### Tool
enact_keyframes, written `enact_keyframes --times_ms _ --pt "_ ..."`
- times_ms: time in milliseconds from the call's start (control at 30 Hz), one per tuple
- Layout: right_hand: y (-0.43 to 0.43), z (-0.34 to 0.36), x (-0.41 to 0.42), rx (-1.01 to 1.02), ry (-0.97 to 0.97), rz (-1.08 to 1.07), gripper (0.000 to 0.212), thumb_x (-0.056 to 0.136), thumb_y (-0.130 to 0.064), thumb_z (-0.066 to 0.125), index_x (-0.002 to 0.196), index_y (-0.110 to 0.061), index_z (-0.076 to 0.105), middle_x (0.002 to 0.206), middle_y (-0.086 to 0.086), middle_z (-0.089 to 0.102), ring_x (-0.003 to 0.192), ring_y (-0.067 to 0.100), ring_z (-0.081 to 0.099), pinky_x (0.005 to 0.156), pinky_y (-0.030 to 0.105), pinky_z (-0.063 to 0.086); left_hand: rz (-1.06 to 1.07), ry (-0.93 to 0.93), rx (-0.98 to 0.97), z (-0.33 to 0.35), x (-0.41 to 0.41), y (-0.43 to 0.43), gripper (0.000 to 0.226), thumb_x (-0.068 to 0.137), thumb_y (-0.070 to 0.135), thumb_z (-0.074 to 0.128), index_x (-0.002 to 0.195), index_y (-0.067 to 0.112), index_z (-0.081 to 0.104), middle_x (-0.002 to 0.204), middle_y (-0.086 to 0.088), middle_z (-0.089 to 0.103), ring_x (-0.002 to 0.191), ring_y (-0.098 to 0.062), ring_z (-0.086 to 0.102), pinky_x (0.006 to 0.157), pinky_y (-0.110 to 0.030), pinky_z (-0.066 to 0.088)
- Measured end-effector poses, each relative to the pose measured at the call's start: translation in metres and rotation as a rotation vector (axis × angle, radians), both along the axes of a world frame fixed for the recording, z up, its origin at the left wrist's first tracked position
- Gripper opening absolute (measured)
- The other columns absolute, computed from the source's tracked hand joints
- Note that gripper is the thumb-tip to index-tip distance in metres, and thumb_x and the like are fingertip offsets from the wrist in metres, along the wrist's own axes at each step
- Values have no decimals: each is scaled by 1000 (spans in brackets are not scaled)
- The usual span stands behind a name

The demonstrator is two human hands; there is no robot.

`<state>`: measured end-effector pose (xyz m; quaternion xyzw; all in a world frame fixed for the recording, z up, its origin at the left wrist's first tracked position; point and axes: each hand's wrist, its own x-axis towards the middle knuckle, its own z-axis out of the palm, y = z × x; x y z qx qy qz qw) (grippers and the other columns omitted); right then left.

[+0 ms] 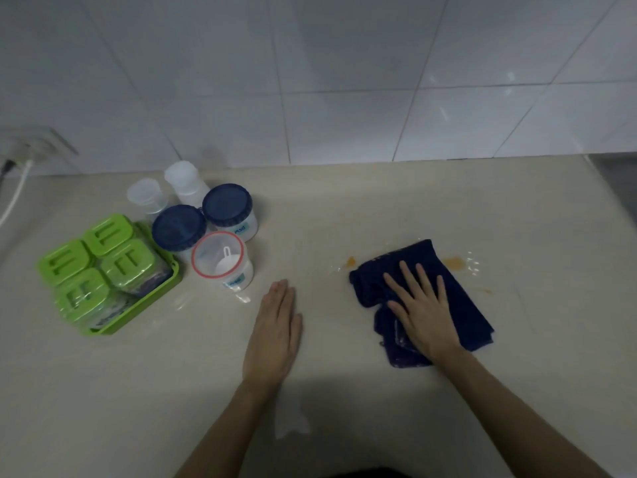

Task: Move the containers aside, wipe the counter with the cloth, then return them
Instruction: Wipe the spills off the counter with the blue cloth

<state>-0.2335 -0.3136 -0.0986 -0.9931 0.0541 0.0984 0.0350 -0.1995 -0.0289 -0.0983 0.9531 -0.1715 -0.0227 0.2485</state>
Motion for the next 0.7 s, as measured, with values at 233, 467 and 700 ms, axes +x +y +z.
enact_keyframes --times_ms 233,467,700 --pt "77 -8 22 17 -11 341 56 98 -54 14 150 -33 15 160 2 19 146 37 12 115 61 14 -27 22 -30 -2 -1 0 51 102 25 35 150 10 26 160 -2 20 149 -12 13 123 -24 1" --pt "-24 -3 57 64 0 242 60 92 -61 2 147 -39 5 159 -8 2 149 22 4 120 43 0 -13 17 16 -9 0 2 53 100 29 35 150 14 25 161 0 19 149 -9 9 124 -25 2" --pt "-14 7 48 -24 59 89 69 88 -56 -14 150 -33 8 161 4 6 147 36 5 118 56 8 107 46 -37 -2 4 -3 53 99 26 46 149 14 30 159 1 23 148 -11 14 122 -23 4"
